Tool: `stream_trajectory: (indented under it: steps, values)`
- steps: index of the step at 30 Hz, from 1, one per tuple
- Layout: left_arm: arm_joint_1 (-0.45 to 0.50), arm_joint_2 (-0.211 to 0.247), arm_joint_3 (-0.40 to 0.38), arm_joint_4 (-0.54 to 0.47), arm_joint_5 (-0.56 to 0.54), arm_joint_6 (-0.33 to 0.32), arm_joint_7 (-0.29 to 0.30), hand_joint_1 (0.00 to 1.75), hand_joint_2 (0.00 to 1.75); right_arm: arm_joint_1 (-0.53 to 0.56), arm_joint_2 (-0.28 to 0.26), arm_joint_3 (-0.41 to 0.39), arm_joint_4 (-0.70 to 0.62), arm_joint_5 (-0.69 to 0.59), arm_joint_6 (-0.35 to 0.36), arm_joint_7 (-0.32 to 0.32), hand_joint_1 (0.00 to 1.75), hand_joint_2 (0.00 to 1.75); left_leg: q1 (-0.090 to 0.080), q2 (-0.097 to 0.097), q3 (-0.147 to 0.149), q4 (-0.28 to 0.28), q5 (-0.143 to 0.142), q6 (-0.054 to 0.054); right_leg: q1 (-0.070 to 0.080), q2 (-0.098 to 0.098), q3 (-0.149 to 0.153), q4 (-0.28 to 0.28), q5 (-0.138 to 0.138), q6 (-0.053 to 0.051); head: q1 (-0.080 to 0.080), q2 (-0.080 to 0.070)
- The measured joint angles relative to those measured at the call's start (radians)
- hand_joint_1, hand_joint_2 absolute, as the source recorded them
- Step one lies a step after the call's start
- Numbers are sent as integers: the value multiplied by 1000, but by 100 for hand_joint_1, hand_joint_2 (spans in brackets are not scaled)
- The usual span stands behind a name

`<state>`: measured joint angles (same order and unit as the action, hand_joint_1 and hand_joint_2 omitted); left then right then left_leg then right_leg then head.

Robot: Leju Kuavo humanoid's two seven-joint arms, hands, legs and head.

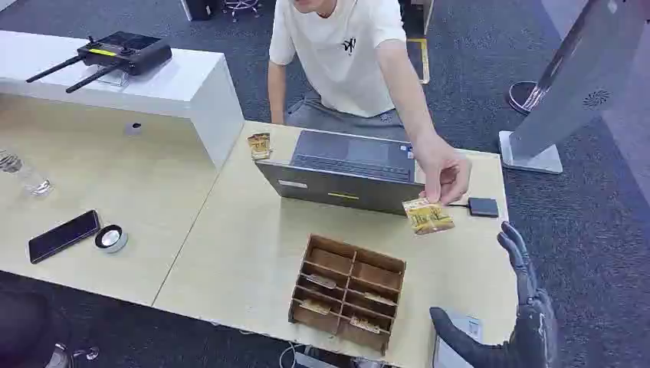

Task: Pass the card to the sensor for recognition and then transmit it.

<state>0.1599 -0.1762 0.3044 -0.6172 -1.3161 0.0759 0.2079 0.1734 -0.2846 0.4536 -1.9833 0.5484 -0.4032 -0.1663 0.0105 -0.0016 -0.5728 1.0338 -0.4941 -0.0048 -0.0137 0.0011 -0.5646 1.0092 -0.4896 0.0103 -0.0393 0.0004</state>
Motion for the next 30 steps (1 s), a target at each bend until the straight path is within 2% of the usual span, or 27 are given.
stream_trajectory:
  steps: [6, 13, 19, 25, 26, 27, 28, 29, 30]
  values:
    - [0, 18, -60, -22, 27, -1, 20, 0, 0, -47, 27, 4, 0, 273, -2, 64, 0, 175, 0, 0, 0, 0, 0, 0, 0, 0, 0, 0, 0, 0, 0, 0]
    - [0, 44, -141, -31, 72, 5, 40, 0, 0, -100, 53, 44, 48, 570, -64, 142, 0, 175, 0, 0, 0, 0, 0, -1, 0, 0, 0, 0, 0, 0, 0, 0]
    - [3, 74, -229, -36, 152, 18, 75, 0, 0, -143, 77, 67, 104, 710, -92, 202, 0, 175, 0, 0, 0, 0, 0, -1, 0, 0, 0, 0, 0, 0, 0, 0]
    - [13, 103, -322, -45, 207, 30, 99, 0, 0, -172, 102, 71, 145, 765, -97, 222, 2, 175, 0, 0, 0, 0, 0, -1, 0, 0, 0, 0, 0, 0, 0, 0]
    - [13, 108, -331, -48, 211, 30, 103, 0, 0, -175, 105, 71, 149, 768, -97, 224, 31, 175, 0, 0, 0, 0, 0, -1, 0, 0, 0, 0, 0, 0, 0, 0]
    - [13, 109, -341, -49, 214, 30, 103, 0, 0, -179, 109, 71, 155, 771, -99, 224, 51, 175, 0, 0, 0, 0, 0, -1, 0, 0, 0, 0, 0, 0, 0, 0]
    - [13, 113, -350, -50, 216, 30, 103, 0, 0, -183, 112, 71, 159, 771, -100, 227, 51, 175, 0, 0, 0, 0, 0, -1, 0, 0, 0, 0, 0, 0, 0, 0]
    - [13, 114, -354, -50, 216, 30, 103, 0, 0, -185, 116, 71, 163, 772, -101, 227, 143, 175, 0, 0, 0, 0, 0, -1, 0, 0, 0, 0, 0, 0, 0, 0]
    - [14, 116, -358, -50, 216, 30, 103, 0, 0, -186, 118, 71, 167, 772, -102, 228, 147, 175, 0, 0, 0, 0, 0, -1, 0, 0, 0, 0, 0, 0, 0, 0]
